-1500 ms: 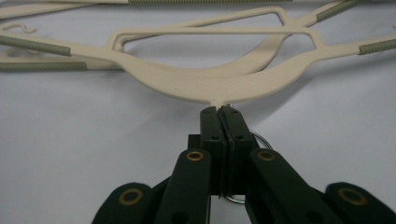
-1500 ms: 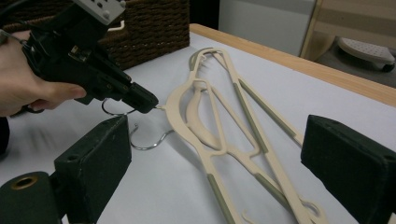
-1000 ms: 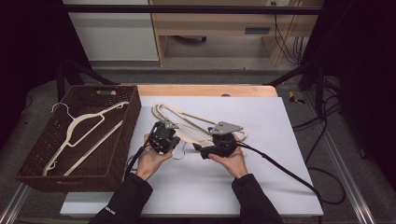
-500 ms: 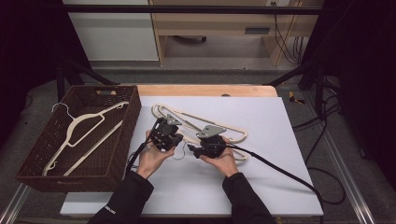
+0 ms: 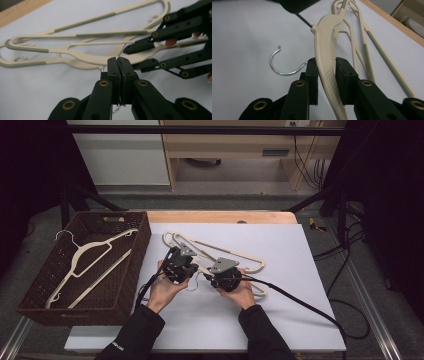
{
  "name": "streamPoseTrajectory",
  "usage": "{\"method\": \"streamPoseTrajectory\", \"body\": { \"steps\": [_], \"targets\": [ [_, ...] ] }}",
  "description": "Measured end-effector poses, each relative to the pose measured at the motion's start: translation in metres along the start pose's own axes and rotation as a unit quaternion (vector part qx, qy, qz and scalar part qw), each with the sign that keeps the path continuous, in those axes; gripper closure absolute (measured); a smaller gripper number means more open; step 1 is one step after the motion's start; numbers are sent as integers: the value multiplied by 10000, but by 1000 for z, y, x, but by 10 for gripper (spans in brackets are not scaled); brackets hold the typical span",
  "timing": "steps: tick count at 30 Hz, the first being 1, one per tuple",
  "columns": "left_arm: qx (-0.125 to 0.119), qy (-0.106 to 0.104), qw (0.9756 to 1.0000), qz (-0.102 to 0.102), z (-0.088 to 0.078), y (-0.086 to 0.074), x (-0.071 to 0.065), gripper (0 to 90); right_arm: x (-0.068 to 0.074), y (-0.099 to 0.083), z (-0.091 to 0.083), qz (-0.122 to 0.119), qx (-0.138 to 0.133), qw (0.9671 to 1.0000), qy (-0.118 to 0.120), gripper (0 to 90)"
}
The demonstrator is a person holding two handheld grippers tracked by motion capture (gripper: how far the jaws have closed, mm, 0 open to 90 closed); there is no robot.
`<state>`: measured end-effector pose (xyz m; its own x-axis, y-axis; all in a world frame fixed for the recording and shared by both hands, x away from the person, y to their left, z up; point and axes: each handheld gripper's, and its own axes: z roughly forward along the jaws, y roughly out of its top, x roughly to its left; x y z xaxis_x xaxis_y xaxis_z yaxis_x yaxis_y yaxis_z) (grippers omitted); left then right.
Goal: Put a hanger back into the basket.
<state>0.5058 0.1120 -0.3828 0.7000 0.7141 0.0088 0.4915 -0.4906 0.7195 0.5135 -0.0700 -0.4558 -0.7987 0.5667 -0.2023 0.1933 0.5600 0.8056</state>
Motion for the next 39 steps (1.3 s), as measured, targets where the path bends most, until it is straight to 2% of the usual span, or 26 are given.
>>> {"method": "streamPoseTrajectory", "body": {
  "steps": [1, 3, 4, 5, 6, 9, 11, 12, 13, 16, 18, 23, 24, 28, 32, 36, 39],
  "targets": [
    [-130, -124, 9998, -26, -4, 1, 1, 784, 0, -1, 0, -113, -10, 9999, -20, 733],
    [-419, -38, 9991, -32, -11, 3, 0, 653, 0, -1, -1, -151, 15, 9999, -28, 736],
    [-419, -38, 9991, -32, -11, 3, 0, 602, 0, -1, -1, -158, 8, 9999, -57, 737],
    [-733, 7, 9973, -22, -21, 4, 1, 542, 0, -1, -1, -184, 3, 9998, -76, 740],
    [-898, 41, 9959, 11, -26, 4, 1, 487, 0, 0, -2, -209, -12, 9997, -97, 743],
    [-1207, 144, 9926, 16, -42, 3, 6, 362, -1, 1, -6, -303, -82, 9993, -186, 757],
    [-1338, 114, 9909, 7, -53, 1, 11, 281, -2, 3, -9, -260, -131, 9993, -225, 770],
    [-1338, 114, 9909, 7, -53, 1, 11, 240, -4, 5, -11, -304, -168, 9990, -266, 779],
    [-1495, 75, 9887, -48, -65, -3, 15, 207, -4, 6, -14, -267, -168, 9990, -324, 789],
    [-1592, 157, 9871, -54, -81, -11, 21, 137, -11, 11, -22, -337, -288, 9980, -457, 828],
    [-1615, 236, 9865, -85, -87, -18, 24, 136, -15, 14, -26, -308, -318, 9976, -532, 849],
    [-1527, 150, 9881, -123, -93, -35, 30, 116, -26, 19, -35, -241, -254, 9982, -488, 863],
    [-1486, 111, 9887, -133, -93, -38, 29, 114, -28, 19, -37, -289, -256, 9982, -468, 864],
    [-1389, 77, 9903, -62, -91, -49, 25, 93, -28, 22, -49, -254, -310, 9990, -184, 864],
    [-1320, -64, 9911, 129, -88, -54, 17, 82, -21, 26, -67, -184, -424, 9983, 361, 864],
    [-1243, -198, 9913, 395, -82, -57, 6, 83, -11, 27, -84, -101, -546, 9942, 919, 864],
    [-1202, -280, 9910, 514, -76, -59, -3, 97, -3, 26, -94, -60, -653, 9903, 1221, 864]
  ]
}}
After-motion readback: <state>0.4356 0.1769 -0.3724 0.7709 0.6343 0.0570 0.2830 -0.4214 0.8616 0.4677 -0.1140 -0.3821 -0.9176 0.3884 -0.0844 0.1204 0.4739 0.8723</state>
